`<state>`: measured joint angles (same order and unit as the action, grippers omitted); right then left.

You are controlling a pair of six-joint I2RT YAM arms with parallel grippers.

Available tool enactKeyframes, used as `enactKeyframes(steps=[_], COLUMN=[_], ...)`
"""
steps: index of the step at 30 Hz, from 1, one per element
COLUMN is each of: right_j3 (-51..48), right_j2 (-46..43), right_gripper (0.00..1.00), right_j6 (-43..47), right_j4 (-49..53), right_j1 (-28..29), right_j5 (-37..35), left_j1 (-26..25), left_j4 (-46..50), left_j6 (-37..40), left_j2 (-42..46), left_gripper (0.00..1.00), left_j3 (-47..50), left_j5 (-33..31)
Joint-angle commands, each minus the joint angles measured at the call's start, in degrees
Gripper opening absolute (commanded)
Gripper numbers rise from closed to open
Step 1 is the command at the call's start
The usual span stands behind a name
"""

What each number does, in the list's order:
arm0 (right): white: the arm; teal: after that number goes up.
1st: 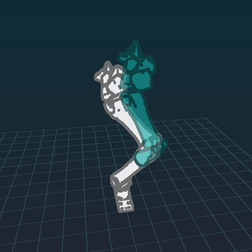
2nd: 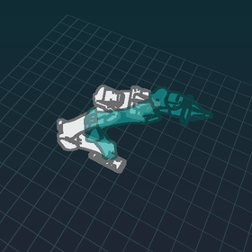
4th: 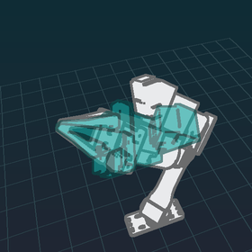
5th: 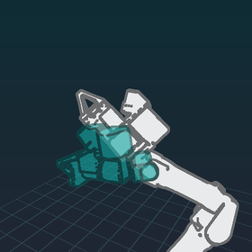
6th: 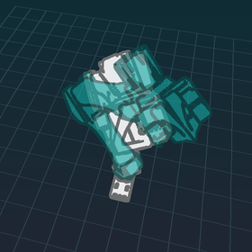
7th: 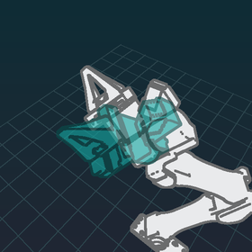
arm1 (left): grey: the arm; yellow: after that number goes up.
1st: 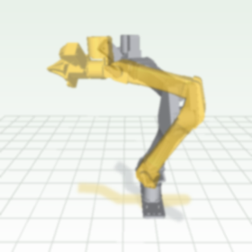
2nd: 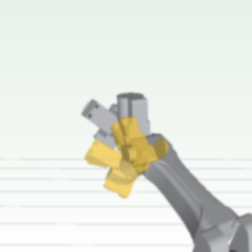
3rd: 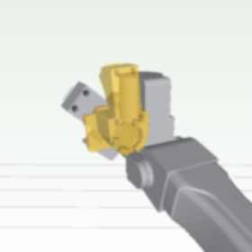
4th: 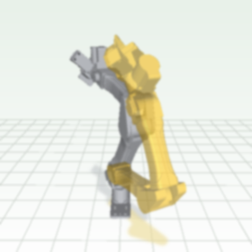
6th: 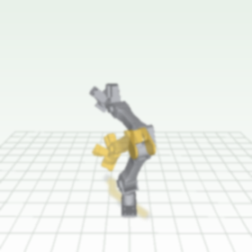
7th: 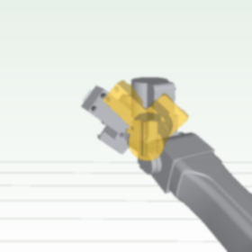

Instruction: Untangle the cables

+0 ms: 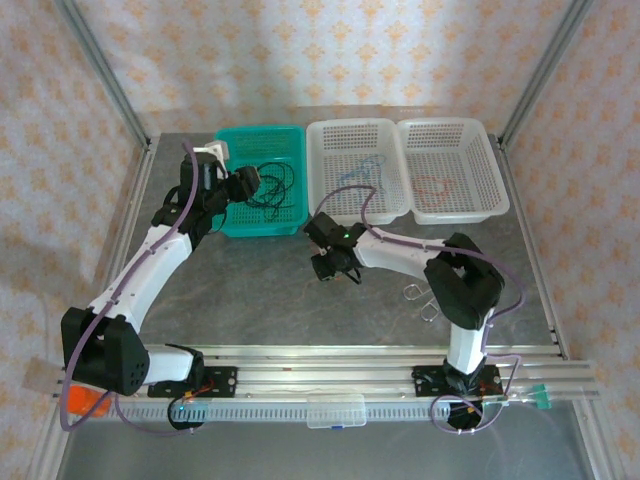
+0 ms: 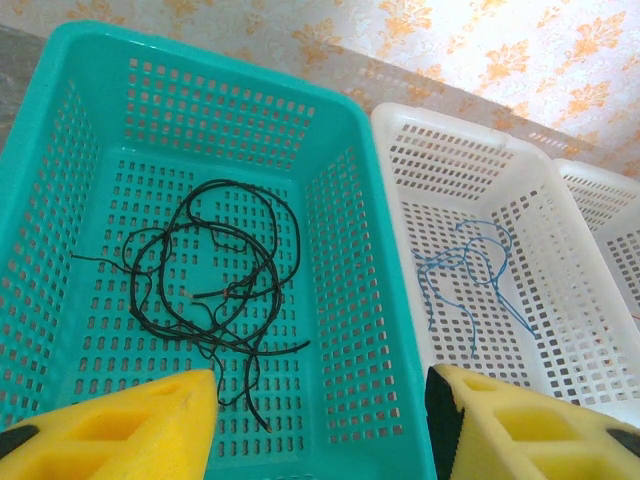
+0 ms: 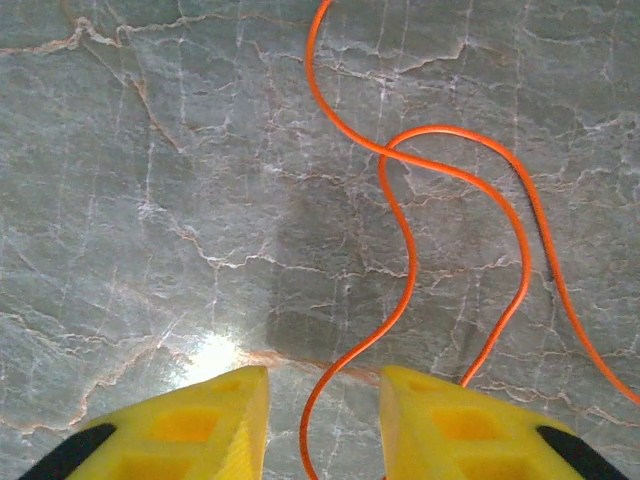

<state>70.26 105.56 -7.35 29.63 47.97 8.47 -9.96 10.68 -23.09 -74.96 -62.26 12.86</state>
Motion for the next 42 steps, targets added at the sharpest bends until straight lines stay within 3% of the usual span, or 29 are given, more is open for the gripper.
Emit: enactKeyframes(steps=[1,11,16,21,30,42], right_j3=[1.73,2.23,1.66,0.07,-2.38,-0.02], right_j2=[1.64,2.63,2.12,-5.24,-20.64,-29.72], right_gripper=[0.33,0.25,0.11,0.0,0.0,0.0], right_j6=[1.72,2.37,2.25,1.63,1.88,-0.18], right_j4=[2.94,3.55,3.26,-0.18,-6.71,-10.39], right_j1=[0.33,0.46,0.42,0.46,-0.18,-9.99], right_j5=[-2.81,-3.11,-3.61,-3.68,-2.39,10.96], left_j1=[0.71,0.67,0.72,0.56,-2.25,-8.52], left_j4=[-0.29,-0.39,-1.07,-3.4,-7.11,-13.89], left_j6=[0.24,0.15,0.02,0.11,0.68,4.64], left_j2=[0.45,-0.14,-0.54,-0.7,-2.34,-1.89], left_gripper=[0.59,0.59,0.59,0.61,0.64,0.67], left_j3=[-0.47,-1.46,-1.92,-1.85,-1.55,1.38], left_j5=[-0.47,0.49,1.37,4.37,8.72,15.61])
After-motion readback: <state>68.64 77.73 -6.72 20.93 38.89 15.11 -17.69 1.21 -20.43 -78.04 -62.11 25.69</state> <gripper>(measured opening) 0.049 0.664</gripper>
